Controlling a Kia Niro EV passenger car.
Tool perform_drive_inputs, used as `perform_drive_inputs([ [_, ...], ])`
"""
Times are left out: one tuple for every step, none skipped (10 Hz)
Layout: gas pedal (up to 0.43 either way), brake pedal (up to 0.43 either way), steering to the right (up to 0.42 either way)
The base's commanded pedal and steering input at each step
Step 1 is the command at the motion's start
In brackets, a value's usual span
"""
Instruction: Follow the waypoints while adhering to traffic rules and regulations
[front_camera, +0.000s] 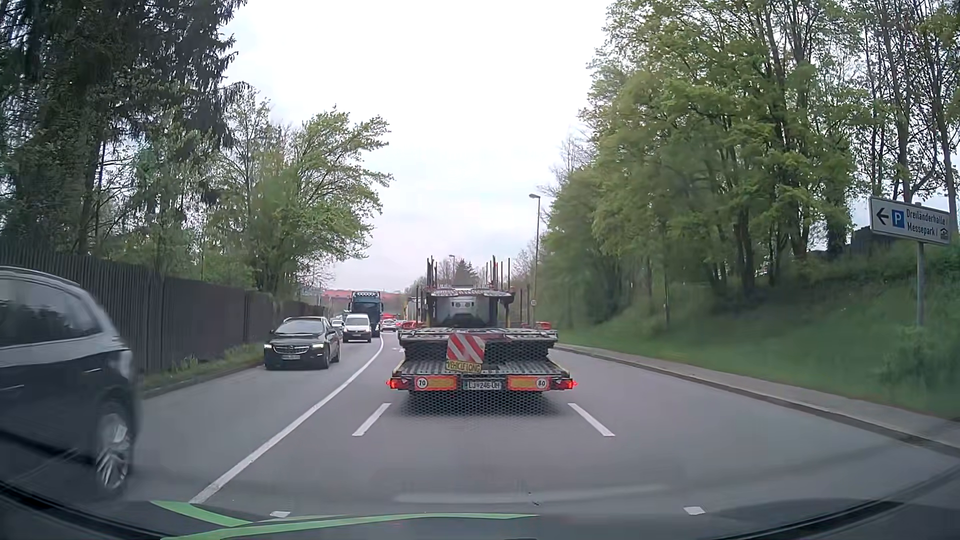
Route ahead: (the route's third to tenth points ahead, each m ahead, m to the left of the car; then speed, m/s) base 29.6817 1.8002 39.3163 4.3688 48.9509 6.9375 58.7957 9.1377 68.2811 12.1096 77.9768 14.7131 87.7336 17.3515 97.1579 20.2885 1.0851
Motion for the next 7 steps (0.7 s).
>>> perform_drive_inputs([
  [0.0,0.0,-0.009],
  [0.0,0.0,-0.009],
  [0.0,0.0,-0.009],
  [0.0,0.0,-0.009],
  [0.0,0.0,-0.009],
  [0.0,0.0,-0.01],
  [0.0,0.0,-0.009],
])
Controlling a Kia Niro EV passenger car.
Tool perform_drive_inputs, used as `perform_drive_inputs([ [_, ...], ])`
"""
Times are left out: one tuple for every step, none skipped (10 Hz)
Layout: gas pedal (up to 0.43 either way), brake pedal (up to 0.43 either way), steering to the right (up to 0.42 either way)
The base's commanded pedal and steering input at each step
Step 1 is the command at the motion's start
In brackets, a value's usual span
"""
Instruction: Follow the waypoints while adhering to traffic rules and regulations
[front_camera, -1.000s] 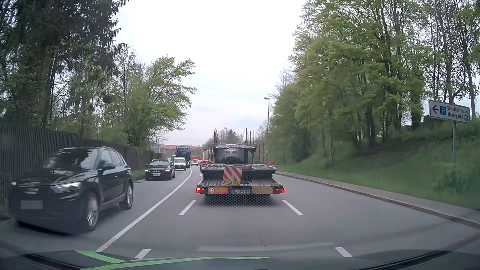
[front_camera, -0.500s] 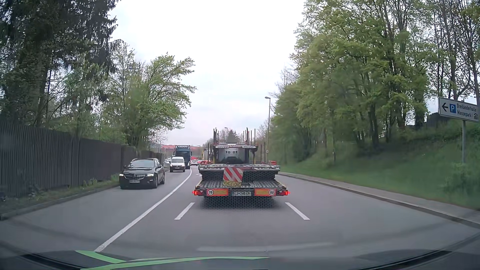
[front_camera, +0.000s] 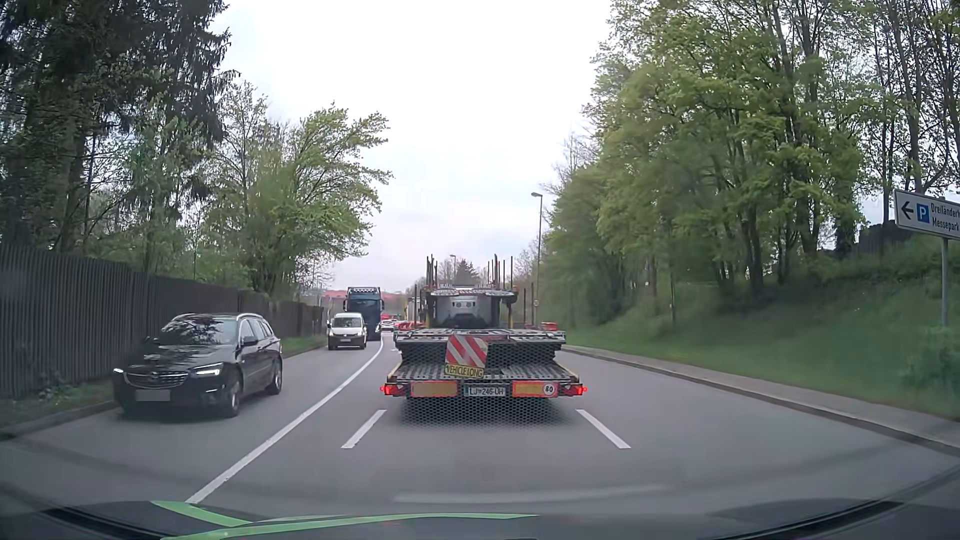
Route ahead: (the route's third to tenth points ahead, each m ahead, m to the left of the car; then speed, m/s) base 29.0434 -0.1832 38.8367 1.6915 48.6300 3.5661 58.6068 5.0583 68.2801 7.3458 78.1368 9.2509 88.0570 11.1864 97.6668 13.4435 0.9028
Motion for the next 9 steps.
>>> perform_drive_inputs([
  [0.0,0.0,-0.009],
  [0.0,0.0,-0.009],
  [0.0,0.0,-0.01],
  [0.0,0.0,-0.01],
  [0.0,0.0,-0.009],
  [0.0,0.0,-0.01],
  [0.0,0.0,-0.01],
  [0.0,0.0,-0.01],
  [0.0,0.0,-0.01],
])
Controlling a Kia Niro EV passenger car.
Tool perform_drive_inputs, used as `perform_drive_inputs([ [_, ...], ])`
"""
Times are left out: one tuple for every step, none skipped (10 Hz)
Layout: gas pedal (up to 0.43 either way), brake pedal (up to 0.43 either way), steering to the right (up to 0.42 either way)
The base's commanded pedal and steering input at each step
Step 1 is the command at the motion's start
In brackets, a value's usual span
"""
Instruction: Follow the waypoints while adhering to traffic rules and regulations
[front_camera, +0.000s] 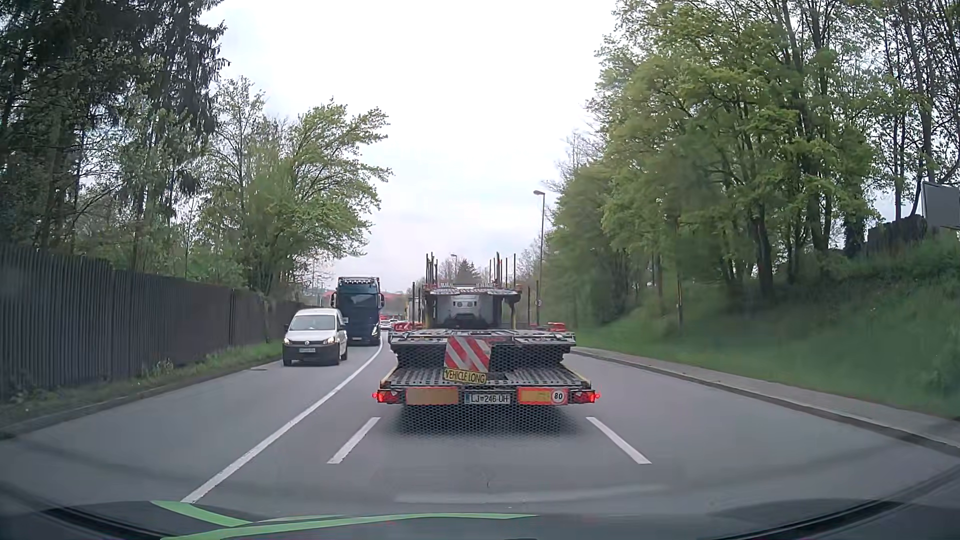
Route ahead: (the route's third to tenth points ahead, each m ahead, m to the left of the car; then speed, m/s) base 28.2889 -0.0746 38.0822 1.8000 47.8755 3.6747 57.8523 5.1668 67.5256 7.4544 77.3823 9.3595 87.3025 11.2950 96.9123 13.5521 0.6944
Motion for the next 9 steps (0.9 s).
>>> perform_drive_inputs([
  [0.0,0.0,-0.01],
  [0.0,0.0,-0.01],
  [0.0,0.0,-0.01],
  [0.0,0.0,-0.01],
  [0.0,0.0,-0.01],
  [0.0,0.0,-0.01],
  [0.0,0.0,-0.01],
  [0.0,0.0,-0.01],
  [0.0,0.0,-0.01],
])
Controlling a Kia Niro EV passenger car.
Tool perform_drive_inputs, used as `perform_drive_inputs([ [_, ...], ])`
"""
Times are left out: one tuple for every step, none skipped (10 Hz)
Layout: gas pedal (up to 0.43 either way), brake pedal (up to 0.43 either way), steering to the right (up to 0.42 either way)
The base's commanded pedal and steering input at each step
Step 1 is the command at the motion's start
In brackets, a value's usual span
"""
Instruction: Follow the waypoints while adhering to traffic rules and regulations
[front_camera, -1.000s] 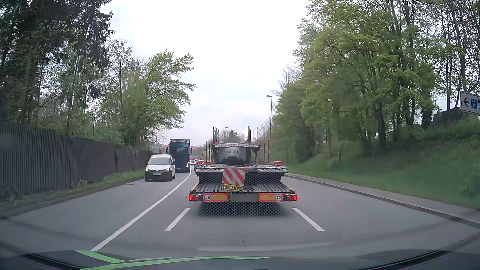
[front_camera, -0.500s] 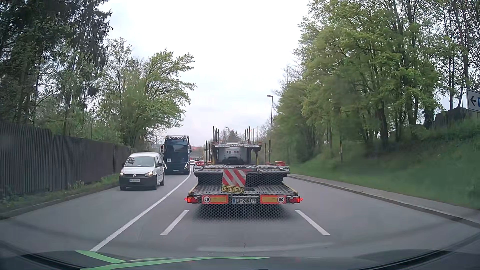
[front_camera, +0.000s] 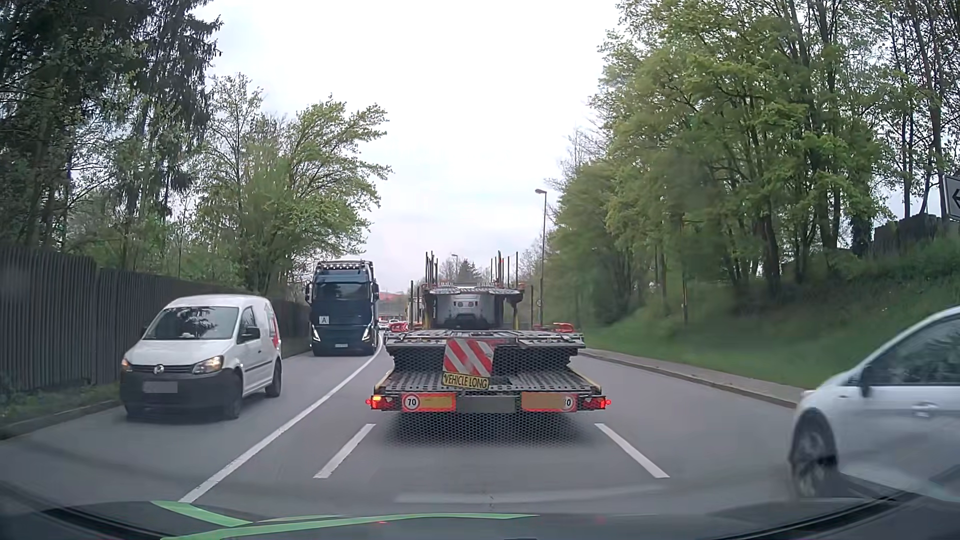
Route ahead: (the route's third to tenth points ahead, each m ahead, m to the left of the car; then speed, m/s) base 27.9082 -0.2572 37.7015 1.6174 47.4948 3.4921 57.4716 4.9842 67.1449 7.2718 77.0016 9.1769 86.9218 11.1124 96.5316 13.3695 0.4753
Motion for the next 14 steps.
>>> perform_drive_inputs([
  [0.0,0.0,-0.01],
  [0.0,0.0,-0.01],
  [0.0,0.0,-0.011],
  [0.0,0.0,-0.01],
  [0.0,0.0,-0.01],
  [0.0,0.0,-0.01],
  [0.0,0.0,-0.01],
  [0.0,0.0,-0.01],
  [0.0,0.0,-0.011],
  [0.0,0.0,-0.01],
  [0.0,0.0,-0.011],
  [0.0,0.0,-0.011],
  [0.0,0.0,-0.011],
  [0.0,0.0,-0.011],
])
